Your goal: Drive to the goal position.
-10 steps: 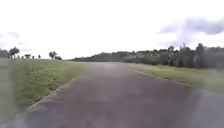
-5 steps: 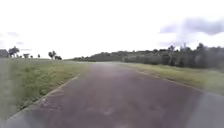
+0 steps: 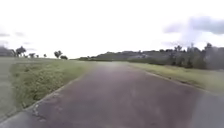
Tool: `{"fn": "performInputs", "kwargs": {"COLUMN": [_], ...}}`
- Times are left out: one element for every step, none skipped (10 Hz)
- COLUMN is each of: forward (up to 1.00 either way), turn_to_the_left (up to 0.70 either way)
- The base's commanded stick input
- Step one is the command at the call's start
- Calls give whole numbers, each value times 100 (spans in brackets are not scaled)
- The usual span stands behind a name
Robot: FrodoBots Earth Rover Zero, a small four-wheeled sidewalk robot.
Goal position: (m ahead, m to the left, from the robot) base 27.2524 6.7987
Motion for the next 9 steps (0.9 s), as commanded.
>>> {"fn": "performInputs", "kwargs": {"forward": [70,70,70,70,70,70,70,70,70], "turn_to_the_left": [0,0,0,0,0,0,0,0,0]}}
